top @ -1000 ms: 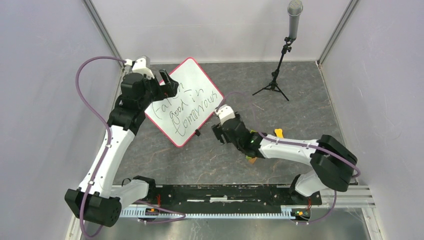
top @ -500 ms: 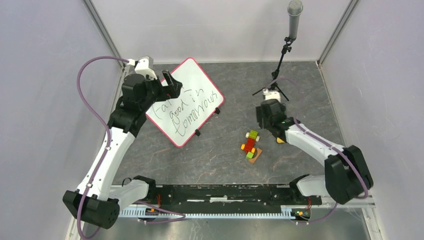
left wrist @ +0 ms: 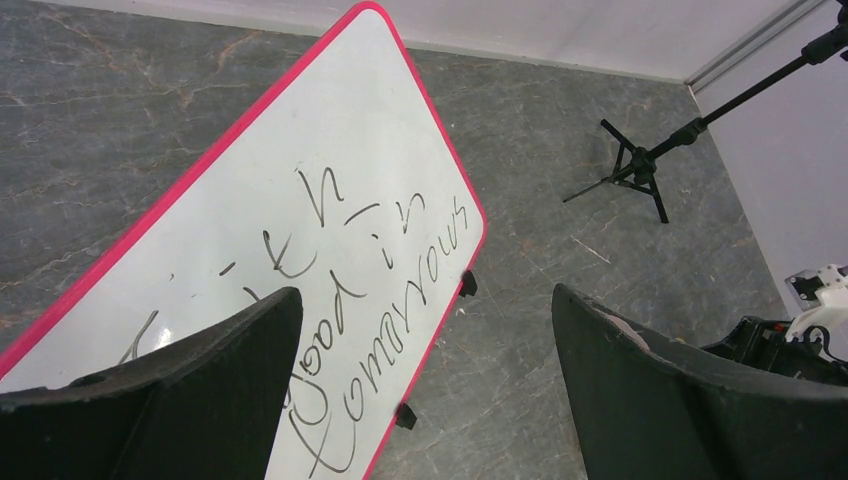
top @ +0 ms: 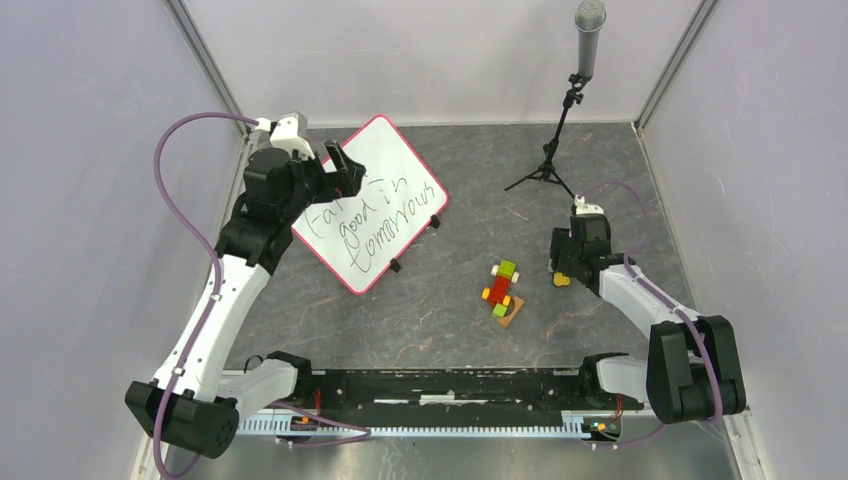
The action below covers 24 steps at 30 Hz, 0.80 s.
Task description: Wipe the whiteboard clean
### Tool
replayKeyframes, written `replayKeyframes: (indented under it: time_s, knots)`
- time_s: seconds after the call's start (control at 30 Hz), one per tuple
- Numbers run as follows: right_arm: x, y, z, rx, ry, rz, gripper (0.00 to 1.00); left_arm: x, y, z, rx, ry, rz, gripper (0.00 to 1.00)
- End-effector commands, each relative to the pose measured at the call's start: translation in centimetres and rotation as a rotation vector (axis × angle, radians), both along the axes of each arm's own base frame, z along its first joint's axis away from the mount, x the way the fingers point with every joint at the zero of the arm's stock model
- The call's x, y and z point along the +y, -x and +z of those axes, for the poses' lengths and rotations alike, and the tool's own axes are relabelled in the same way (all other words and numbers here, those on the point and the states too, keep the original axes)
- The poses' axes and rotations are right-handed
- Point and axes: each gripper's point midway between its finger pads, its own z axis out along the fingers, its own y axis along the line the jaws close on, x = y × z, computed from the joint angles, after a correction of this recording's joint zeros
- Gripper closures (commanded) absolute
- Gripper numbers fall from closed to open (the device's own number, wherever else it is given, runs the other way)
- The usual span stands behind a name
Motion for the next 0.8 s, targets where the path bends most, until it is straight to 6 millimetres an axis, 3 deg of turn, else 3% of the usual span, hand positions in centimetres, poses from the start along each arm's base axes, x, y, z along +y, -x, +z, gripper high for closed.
replayKeyframes:
  time_s: [0.0,0.77]
  knots:
    - [0.9,-0.9,0.8,-0.048,-0.032,0.058,0.35,-0.1,0.0,1.6,-0.056,-0.004,-0.01,0.0]
    - [1.6,0.0,-0.5,-0.012,0.0,0.135,0.59,-0.2,-0.3,1.2,-0.043,-0.005,-0.012,0.0]
